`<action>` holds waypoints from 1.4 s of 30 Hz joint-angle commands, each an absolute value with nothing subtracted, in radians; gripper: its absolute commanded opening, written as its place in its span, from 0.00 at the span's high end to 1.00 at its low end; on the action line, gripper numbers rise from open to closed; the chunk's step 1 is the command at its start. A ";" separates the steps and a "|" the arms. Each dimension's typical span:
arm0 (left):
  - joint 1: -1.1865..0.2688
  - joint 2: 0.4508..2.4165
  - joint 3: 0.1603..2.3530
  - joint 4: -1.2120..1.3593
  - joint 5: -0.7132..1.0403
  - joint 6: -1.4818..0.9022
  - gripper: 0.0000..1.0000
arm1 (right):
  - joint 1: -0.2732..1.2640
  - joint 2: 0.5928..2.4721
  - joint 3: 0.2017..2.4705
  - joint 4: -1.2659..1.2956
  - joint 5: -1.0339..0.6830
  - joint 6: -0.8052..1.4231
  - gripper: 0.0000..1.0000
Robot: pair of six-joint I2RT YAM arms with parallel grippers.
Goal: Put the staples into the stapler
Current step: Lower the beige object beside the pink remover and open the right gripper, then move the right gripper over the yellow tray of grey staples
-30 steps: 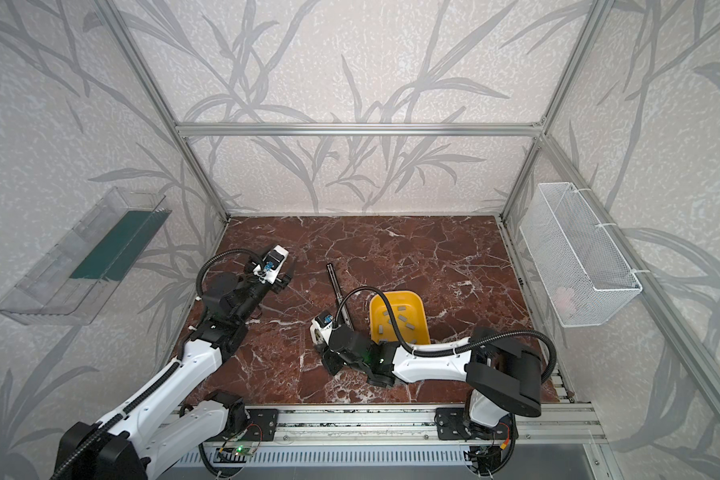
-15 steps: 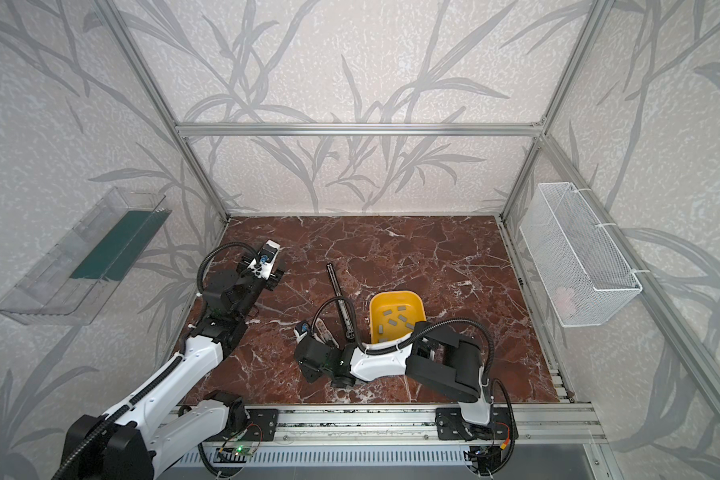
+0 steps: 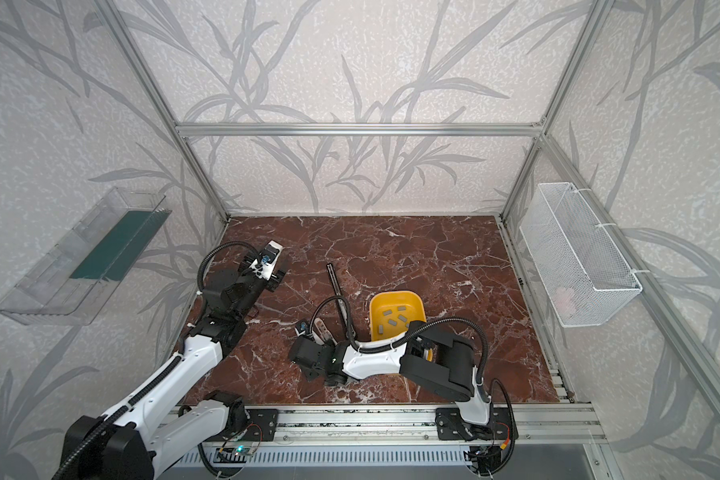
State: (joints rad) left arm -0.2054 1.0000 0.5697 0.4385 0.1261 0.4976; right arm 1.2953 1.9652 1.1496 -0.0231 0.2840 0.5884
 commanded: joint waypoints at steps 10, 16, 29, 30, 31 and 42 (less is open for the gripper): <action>-0.202 1.001 0.609 0.426 0.168 0.502 0.37 | 1.297 1.872 1.104 -0.032 0.317 0.527 0.46; -0.202 1.007 0.622 0.403 0.172 0.469 0.37 | 1.299 1.746 1.021 0.050 0.300 0.453 0.36; -0.201 1.107 0.906 0.023 -0.043 0.114 0.22 | 1.232 1.141 0.774 0.048 0.626 0.447 0.01; -0.201 1.105 0.902 0.029 -0.049 0.115 0.20 | 1.200 1.110 0.785 -0.022 0.598 0.445 0.01; -0.201 1.102 0.903 0.030 -0.059 0.113 0.19 | 1.151 1.088 0.800 -0.104 0.569 0.464 0.01; -0.201 1.113 0.968 -0.045 0.001 -0.090 0.01 | 0.817 1.115 0.726 -0.270 0.378 0.577 0.27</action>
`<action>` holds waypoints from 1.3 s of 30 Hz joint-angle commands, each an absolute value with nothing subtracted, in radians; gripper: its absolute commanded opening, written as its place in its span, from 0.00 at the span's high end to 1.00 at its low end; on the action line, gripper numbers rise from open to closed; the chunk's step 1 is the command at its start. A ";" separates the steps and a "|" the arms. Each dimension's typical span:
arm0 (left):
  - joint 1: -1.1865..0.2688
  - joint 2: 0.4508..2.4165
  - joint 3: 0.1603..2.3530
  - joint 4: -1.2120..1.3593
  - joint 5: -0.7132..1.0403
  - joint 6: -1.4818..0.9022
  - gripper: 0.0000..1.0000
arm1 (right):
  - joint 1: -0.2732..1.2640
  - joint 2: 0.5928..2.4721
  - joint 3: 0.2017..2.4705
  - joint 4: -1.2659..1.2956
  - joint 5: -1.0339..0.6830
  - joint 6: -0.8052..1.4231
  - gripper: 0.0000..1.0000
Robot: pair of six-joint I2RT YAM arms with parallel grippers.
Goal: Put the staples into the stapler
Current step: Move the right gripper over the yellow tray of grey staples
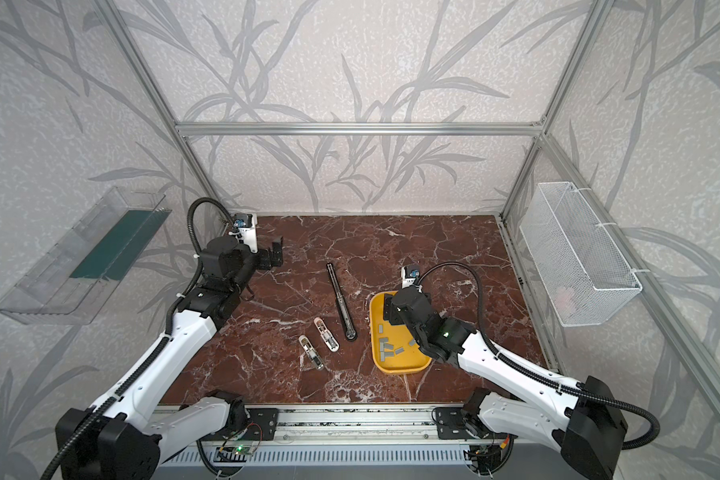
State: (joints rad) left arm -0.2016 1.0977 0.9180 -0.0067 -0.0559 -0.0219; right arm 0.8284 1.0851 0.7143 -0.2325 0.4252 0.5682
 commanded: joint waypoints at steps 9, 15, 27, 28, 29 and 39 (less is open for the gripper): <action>-0.202 1.351 1.187 -0.325 0.066 -0.093 0.01 | 0.811 1.297 0.776 -0.257 0.309 0.541 0.46; -0.201 1.322 1.117 -0.217 0.117 -0.123 0.01 | 0.786 1.399 0.770 -0.157 0.226 0.601 0.47; -0.201 1.464 1.267 -0.418 0.071 -0.156 0.01 | 0.743 1.605 0.868 -0.188 0.171 0.675 0.50; -0.202 1.474 1.274 -0.425 0.071 -0.156 0.01 | 0.741 1.607 0.868 -0.190 0.170 0.676 0.49; -0.202 1.481 1.276 -0.428 0.074 -0.159 0.01 | 0.739 1.608 0.866 -0.186 0.170 0.679 0.49; -0.203 1.519 1.276 -0.408 0.106 -0.190 0.01 | 0.715 1.665 0.874 -0.149 0.143 0.703 0.47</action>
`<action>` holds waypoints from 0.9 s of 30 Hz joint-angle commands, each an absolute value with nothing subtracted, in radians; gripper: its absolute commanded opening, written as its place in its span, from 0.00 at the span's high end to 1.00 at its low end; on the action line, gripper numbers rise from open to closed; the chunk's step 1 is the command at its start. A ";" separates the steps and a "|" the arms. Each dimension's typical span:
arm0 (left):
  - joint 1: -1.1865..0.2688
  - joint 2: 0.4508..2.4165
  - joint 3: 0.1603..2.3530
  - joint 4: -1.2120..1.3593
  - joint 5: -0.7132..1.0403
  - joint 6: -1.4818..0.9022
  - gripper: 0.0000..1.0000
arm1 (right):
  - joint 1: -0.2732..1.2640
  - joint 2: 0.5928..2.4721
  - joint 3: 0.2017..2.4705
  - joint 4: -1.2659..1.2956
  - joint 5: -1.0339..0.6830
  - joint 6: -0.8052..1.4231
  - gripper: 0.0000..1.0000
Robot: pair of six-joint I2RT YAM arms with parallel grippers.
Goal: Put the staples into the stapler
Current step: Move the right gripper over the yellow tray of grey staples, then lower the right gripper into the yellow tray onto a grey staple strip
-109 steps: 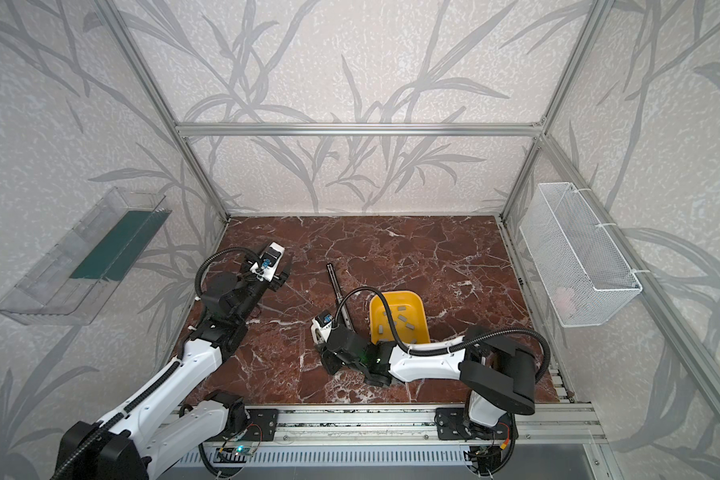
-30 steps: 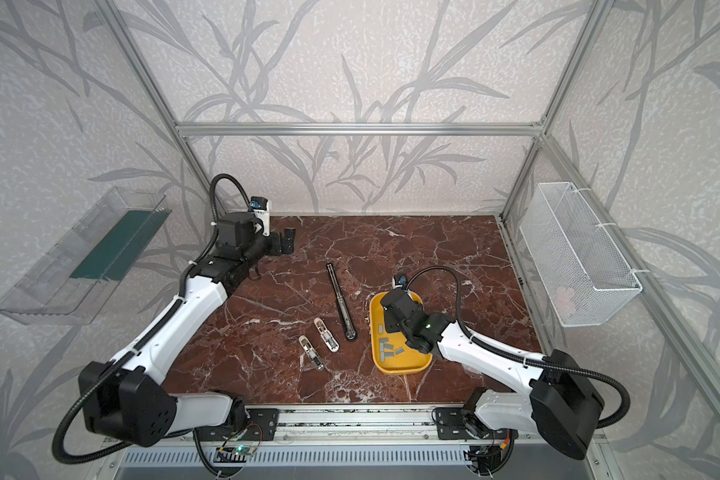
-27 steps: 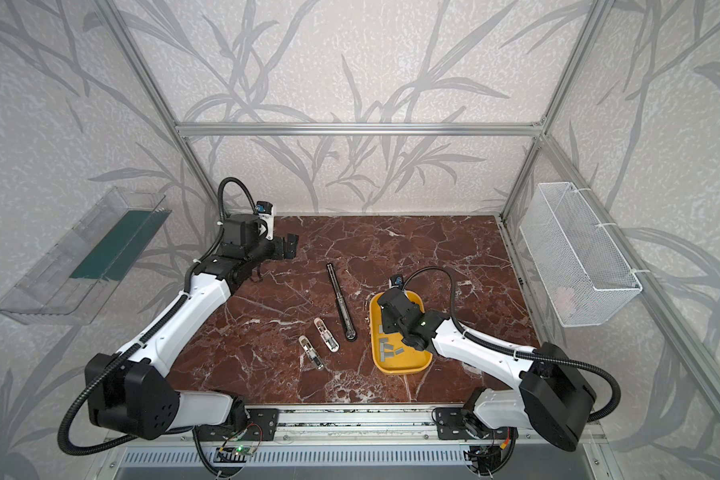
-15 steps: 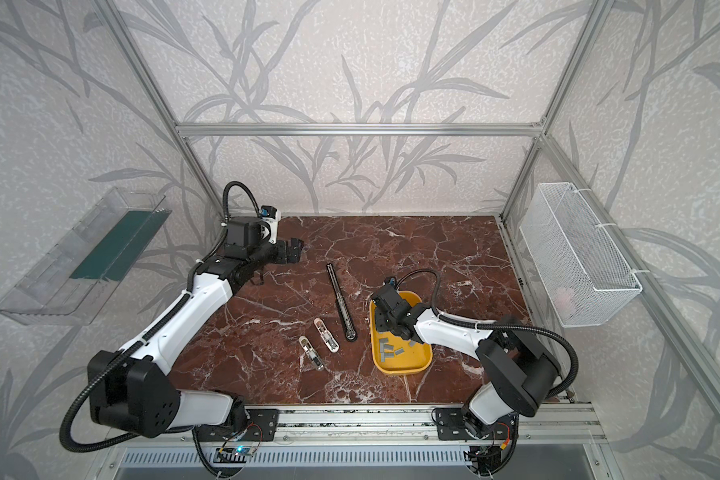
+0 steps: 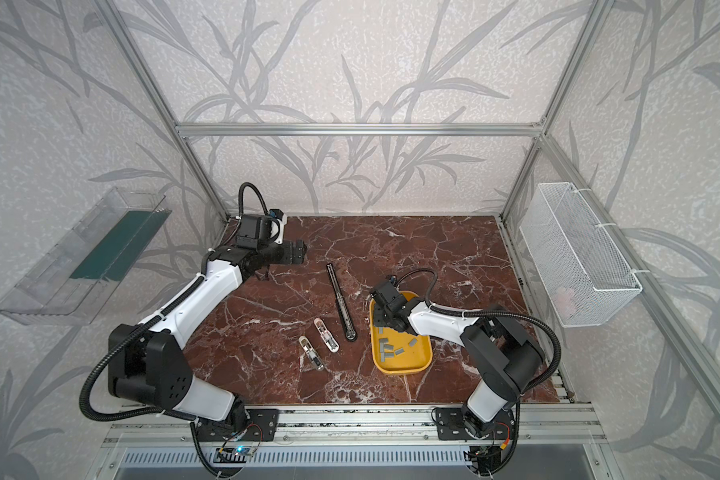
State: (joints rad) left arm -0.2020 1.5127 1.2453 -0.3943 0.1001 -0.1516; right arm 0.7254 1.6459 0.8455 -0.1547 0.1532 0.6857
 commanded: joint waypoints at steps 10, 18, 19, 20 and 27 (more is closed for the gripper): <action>-0.206 1.500 1.256 -0.382 0.101 -0.186 0.01 | 0.689 1.764 0.940 -0.164 0.105 0.692 0.48; -0.206 1.485 1.252 -0.377 0.109 -0.183 0.01 | 0.696 1.809 0.995 -0.250 0.141 0.652 0.53; -0.206 1.481 1.250 -0.375 0.108 -0.181 0.01 | 0.702 1.817 1.011 -0.278 0.166 0.646 0.55; -0.206 1.479 1.247 -0.373 0.107 -0.180 0.01 | 0.711 1.823 1.027 -0.308 0.194 0.643 0.55; -0.206 1.468 1.238 -0.360 0.113 -0.177 0.01 | 0.754 1.875 1.109 -0.509 0.344 0.654 0.58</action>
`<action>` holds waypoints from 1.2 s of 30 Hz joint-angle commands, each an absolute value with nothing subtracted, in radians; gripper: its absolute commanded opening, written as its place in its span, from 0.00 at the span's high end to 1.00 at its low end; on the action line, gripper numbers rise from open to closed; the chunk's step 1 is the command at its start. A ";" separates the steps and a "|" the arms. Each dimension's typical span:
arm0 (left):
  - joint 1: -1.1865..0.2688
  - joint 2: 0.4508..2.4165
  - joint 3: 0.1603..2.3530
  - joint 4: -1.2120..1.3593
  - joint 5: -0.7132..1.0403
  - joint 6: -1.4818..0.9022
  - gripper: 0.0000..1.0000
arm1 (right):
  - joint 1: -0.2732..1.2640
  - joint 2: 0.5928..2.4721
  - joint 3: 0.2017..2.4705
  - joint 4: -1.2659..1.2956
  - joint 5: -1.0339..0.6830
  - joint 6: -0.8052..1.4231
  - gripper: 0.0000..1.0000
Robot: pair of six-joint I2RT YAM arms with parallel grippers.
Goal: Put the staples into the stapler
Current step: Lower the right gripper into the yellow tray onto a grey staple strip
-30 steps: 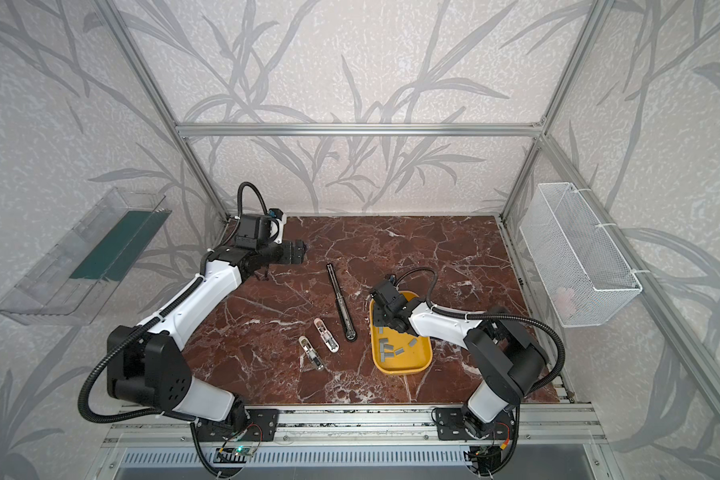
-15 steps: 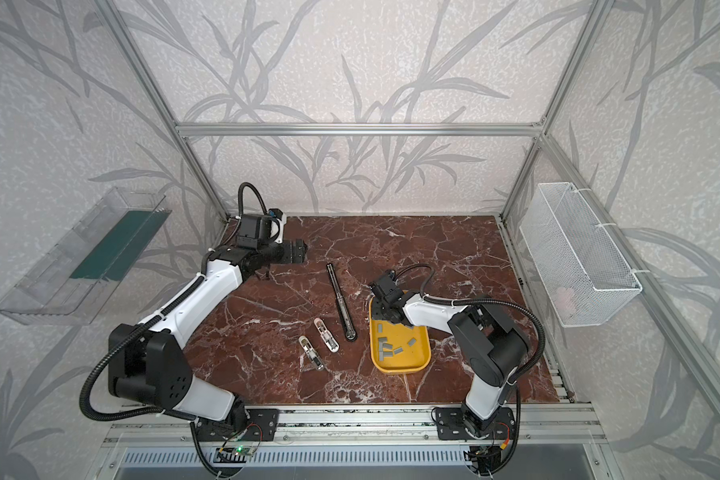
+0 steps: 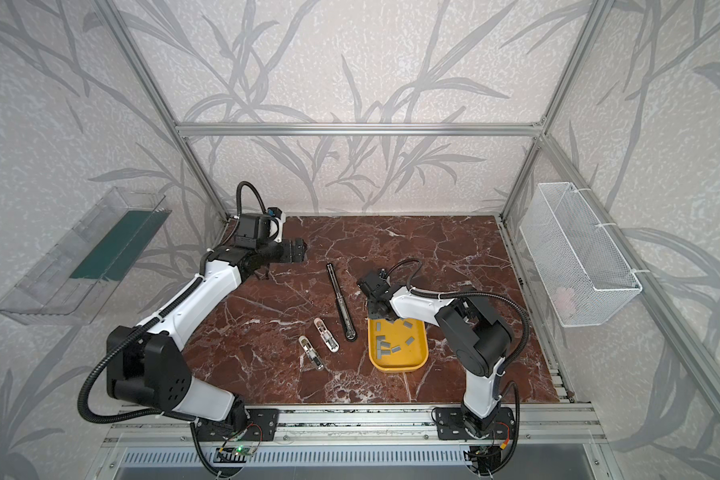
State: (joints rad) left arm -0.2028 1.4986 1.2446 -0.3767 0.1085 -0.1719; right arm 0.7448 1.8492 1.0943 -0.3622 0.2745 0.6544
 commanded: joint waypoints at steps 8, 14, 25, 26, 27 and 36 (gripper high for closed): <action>-0.206 1.466 1.239 -0.359 0.120 -0.177 0.01 | 0.755 1.829 1.056 -0.503 0.346 0.658 0.71; -0.206 1.460 1.236 -0.357 0.119 -0.172 0.01 | 0.755 1.847 1.068 -0.486 0.333 0.643 0.80; -0.207 1.463 1.236 -0.354 0.134 -0.174 0.01 | 0.755 1.915 1.127 -0.511 0.346 0.643 0.73; -0.207 1.463 1.236 -0.354 0.135 -0.174 0.01 | 0.755 1.918 1.130 -0.511 0.344 0.643 0.73; -0.207 1.463 1.236 -0.354 0.136 -0.173 0.01 | 0.755 1.922 1.132 -0.510 0.345 0.616 0.73; -0.207 1.466 1.236 -0.354 0.144 -0.172 0.01 | 0.751 1.934 1.139 -0.511 0.348 0.614 0.75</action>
